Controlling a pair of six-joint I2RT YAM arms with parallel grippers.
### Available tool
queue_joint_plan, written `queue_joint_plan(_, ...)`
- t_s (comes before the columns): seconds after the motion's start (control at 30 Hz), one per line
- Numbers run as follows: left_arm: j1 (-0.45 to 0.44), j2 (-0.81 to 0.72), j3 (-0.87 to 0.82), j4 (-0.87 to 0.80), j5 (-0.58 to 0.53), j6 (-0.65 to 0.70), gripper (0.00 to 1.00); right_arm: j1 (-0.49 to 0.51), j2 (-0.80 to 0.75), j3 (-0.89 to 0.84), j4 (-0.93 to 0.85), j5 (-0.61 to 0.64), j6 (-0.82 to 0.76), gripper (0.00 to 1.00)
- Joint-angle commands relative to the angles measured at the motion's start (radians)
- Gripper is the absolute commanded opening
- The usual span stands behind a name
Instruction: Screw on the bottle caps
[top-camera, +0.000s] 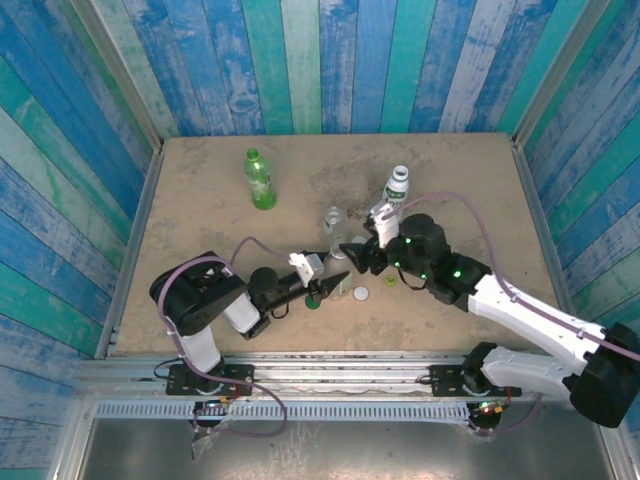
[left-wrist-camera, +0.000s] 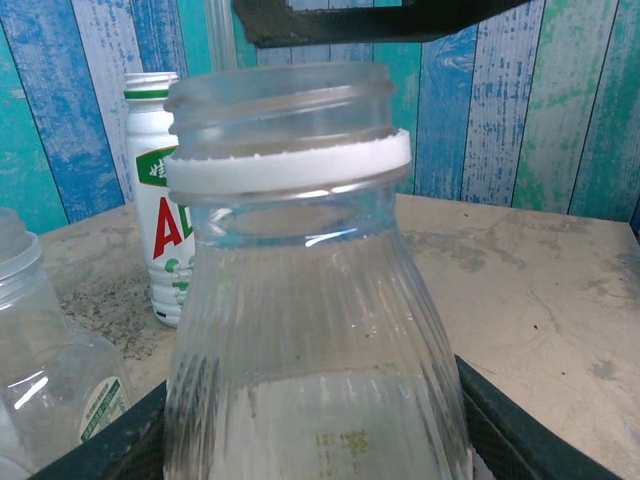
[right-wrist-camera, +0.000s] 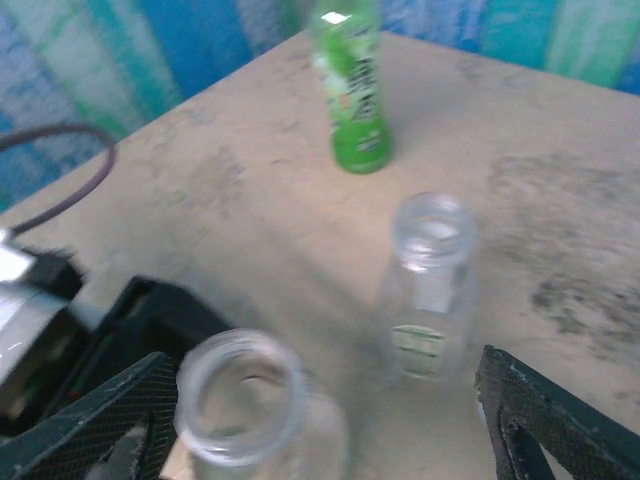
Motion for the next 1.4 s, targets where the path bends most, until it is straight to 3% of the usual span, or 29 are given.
queue_joint_plan(0.0,-0.002,0.049,-0.009,0.140,0.040,-0.030,0.50,0.048,0.074,0.045,-0.022,-0.004,-0.062,0.82)
queue_joint_plan(0.13,-0.002,0.047,-0.010,0.139,0.045,-0.033,0.51,0.049,0.133,0.064,-0.019,0.038,-0.019,0.75)
queue_joint_plan(0.37,-0.002,0.054,-0.008,0.137,0.046,-0.028,0.53,0.050,0.140,0.073,-0.030,0.021,-0.014,0.43)
queue_joint_plan(0.47,-0.002,0.055,0.000,0.124,0.041,-0.034,0.54,0.051,0.137,0.076,-0.047,0.021,-0.026,0.40)
queue_joint_plan(0.57,-0.002,0.055,0.002,0.122,0.036,-0.043,0.64,0.063,0.134,0.088,-0.081,0.065,-0.047,0.35)
queue_joint_plan(0.77,-0.002,0.032,0.004,0.088,0.031,-0.033,0.71,0.095,0.139,0.121,-0.140,0.154,-0.099,0.33)
queue_joint_plan(0.97,-0.002,0.013,0.014,0.034,0.008,-0.032,0.67,0.108,0.147,0.131,-0.143,0.168,-0.108,0.33)
queue_joint_plan(1.17,-0.002,0.022,0.039,0.025,0.003,-0.048,0.75,0.110,0.173,0.130,-0.116,0.161,-0.080,0.33)
queue_joint_plan(1.37,-0.002,0.044,0.056,0.049,0.004,-0.073,0.69,0.115,0.183,0.102,-0.038,0.108,-0.048,0.33)
